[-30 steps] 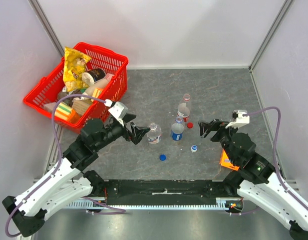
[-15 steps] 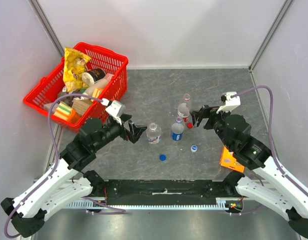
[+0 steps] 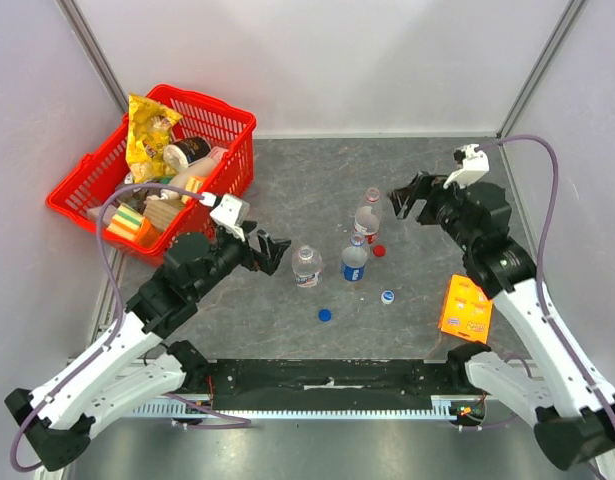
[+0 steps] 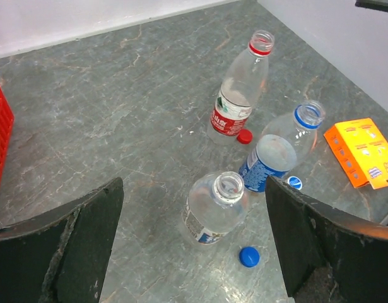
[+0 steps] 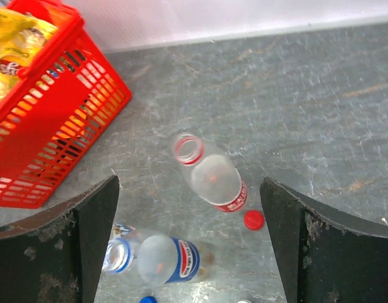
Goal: Unscrew the bottle caps
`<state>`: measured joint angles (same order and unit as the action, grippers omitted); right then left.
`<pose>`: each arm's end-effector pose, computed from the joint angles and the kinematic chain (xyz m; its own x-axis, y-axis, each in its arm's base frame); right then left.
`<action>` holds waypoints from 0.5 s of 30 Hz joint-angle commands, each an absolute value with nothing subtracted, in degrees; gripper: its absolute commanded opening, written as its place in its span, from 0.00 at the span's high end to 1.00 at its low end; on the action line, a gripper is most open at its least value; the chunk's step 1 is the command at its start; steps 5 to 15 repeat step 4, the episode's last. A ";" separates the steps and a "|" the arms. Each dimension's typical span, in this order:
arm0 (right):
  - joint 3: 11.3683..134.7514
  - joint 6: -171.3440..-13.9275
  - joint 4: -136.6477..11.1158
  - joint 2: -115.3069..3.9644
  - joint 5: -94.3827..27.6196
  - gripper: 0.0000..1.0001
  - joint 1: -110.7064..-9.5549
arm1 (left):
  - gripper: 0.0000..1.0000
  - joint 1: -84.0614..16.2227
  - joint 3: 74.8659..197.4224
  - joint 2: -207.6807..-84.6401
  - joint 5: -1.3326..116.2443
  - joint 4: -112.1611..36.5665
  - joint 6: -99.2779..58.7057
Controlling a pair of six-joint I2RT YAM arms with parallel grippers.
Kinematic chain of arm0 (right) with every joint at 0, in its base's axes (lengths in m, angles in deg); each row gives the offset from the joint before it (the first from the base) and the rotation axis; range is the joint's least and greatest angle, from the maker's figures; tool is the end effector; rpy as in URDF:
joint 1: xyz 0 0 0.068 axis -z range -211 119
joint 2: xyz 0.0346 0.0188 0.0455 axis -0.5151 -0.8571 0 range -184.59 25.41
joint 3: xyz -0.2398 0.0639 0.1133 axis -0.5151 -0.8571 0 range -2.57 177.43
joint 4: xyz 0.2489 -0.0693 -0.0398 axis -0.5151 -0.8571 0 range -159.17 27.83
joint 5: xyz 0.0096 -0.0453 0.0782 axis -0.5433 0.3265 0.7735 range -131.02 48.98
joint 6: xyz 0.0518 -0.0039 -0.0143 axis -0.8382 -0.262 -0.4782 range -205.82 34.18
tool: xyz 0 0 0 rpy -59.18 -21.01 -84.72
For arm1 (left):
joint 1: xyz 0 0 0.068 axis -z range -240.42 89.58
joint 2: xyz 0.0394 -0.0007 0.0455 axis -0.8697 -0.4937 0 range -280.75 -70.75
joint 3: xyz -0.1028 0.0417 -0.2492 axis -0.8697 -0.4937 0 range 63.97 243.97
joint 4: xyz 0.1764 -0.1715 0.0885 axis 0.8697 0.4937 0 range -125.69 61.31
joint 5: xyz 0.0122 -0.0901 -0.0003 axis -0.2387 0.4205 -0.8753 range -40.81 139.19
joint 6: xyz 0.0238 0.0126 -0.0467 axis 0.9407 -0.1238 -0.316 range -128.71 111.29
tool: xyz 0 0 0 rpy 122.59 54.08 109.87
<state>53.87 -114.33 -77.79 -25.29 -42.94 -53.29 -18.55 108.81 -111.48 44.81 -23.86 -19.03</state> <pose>0.1840 0.0742 0.3832 -0.3059 0.3902 -0.8685 -0.2305 0.8547 0.4652 0.1274 -0.1106 0.3484 -0.2076 -0.0538 -0.9767 0.5813 0.7963 -0.1675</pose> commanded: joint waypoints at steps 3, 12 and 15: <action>53.77 -118.69 -72.55 -29.61 -27.56 0.02 -37.35 | 0.02 -18.49 106.17 -112.68 38.66 -31.64 -17.06; 53.42 -118.69 -72.80 -30.13 -30.36 0.02 -36.37 | 0.02 -18.41 105.55 -112.68 37.34 -32.69 -16.53; 53.42 -118.69 -72.80 -30.13 -30.36 0.02 -36.37 | 0.02 -18.41 105.55 -112.68 37.34 -32.69 -16.53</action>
